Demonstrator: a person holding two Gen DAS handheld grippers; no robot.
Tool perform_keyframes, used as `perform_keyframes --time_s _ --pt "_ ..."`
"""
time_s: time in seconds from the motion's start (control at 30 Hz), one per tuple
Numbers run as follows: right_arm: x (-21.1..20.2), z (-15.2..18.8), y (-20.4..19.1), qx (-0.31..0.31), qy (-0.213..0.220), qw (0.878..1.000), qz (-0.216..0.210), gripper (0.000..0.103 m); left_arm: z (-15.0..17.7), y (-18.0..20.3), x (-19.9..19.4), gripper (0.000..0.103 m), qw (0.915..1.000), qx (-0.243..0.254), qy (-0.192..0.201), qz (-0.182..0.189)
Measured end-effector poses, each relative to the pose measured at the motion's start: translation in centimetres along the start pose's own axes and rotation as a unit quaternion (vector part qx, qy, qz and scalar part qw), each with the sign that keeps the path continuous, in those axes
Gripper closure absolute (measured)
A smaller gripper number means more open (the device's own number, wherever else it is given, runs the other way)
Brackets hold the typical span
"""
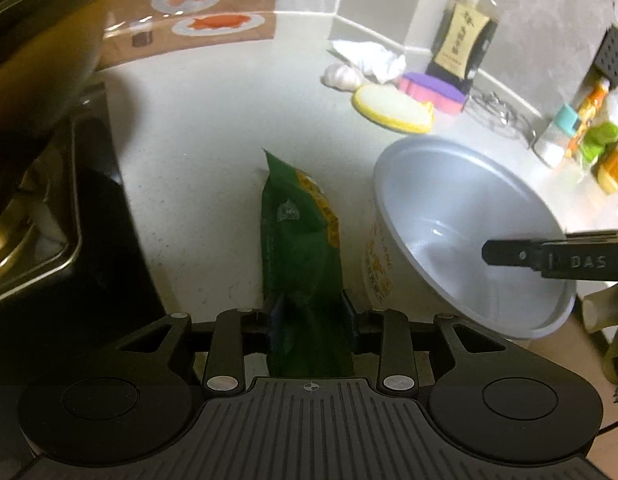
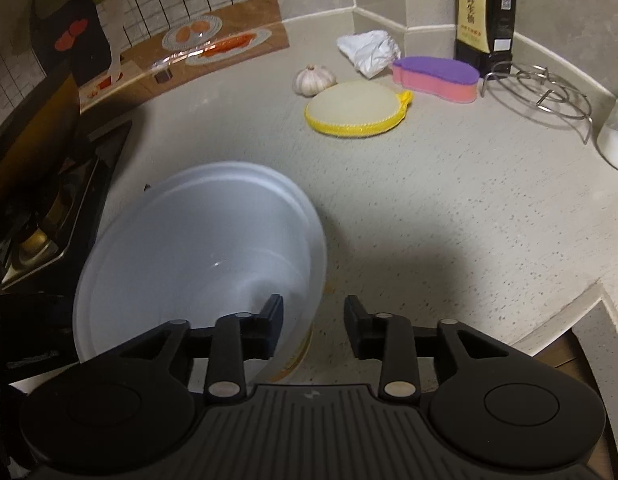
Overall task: Collect trash
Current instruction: 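Grasp the white paper bowl rim with the right gripper and lift it, then lower both grippers into the green bin and open them, dropping packet and bowl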
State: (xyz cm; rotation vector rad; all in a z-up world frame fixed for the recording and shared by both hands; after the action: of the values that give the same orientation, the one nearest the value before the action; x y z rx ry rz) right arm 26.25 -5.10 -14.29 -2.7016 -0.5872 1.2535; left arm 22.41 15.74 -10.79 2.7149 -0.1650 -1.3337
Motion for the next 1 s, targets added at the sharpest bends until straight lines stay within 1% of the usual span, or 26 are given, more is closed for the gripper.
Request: perform_keyframes --time_s 0.07,0.13,0.27,0.4,0.5,0.53,0.57,0.6,0.67,0.73,0.8,0.87,0.93,1.0 --pt "-0.1 0.1 -0.1 -0.002 0.005 1.0 0.001 0.061 -0.2 0.2 0.3 0.065 0.9999 0.014 -0.005 -0.004" --pt "0.0 0.2 -0.4 -0.008 0.008 1.0 0.002 0.059 -0.5 0.3 0.7 0.062 0.9994 0.031 -0.011 -0.009" --pt "0.4 0.3 -0.9 -0.014 0.016 1.0 0.01 0.058 -0.5 0.8 1.5 0.061 0.9969 0.073 -0.029 -0.008" --pt "0.9 0.2 -0.7 0.022 0.005 1.0 0.003 0.058 -0.9 0.6 1.7 0.062 0.9958 0.083 -0.038 0.013" --pt "0.8 0.4 -0.5 0.062 -0.007 0.998 -0.012 0.059 -0.9 0.3 1.6 0.064 0.9965 0.076 -0.03 0.021" --pt "0.6 0.5 -0.7 0.069 -0.008 0.998 -0.011 0.064 -0.8 0.3 1.5 0.064 0.9966 0.075 -0.025 0.022" --pt "0.4 0.6 -0.7 0.074 -0.009 0.997 -0.01 0.074 -0.7 0.3 1.4 0.065 0.9966 0.076 -0.02 0.024" --pt "0.1 0.7 -0.8 0.079 -0.009 0.997 -0.008 0.079 -0.6 0.3 1.3 0.065 0.9967 0.075 -0.017 0.027" --pt "-0.5 1.0 -0.7 0.094 -0.006 0.995 -0.014 0.089 -0.7 -0.1 1.3 0.065 0.9971 0.06 -0.011 0.046" --pt "-1.3 1.4 -0.3 0.111 0.002 0.994 -0.02 0.094 -0.7 -0.5 1.1 0.065 0.9979 0.03 -0.009 0.058" --pt "-2.4 1.7 0.4 0.132 0.013 0.991 -0.034 0.095 -0.7 -0.6 0.3 0.066 0.9983 0.02 0.002 0.055" --pt "-3.9 2.2 1.2 0.139 0.031 0.989 -0.044 0.097 -0.6 -0.1 -0.9 0.066 0.9985 0.028 0.017 0.043" --pt "-5.5 2.9 2.2 0.137 0.052 0.988 -0.047 0.095 -0.4 0.6 -2.5 0.066 0.9981 0.039 0.035 0.032" --pt "-6.9 3.8 3.2 0.136 0.068 0.987 -0.044 0.096 0.0 1.6 -4.1 0.066 0.9977 0.043 0.048 0.023"
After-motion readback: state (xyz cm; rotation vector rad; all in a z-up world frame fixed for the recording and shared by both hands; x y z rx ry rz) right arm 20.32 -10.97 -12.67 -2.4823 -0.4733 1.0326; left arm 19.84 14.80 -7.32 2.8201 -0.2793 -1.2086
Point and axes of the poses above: each gripper's, at about its wrist camera, not at the fingertips, and x roughly the way its jaws point, y to its right, z to its underside, the point moved 7 cm from there along x, roughly the way its jaws point, and after that the axes turned 3 degrees about x, right-handed, at the moved point
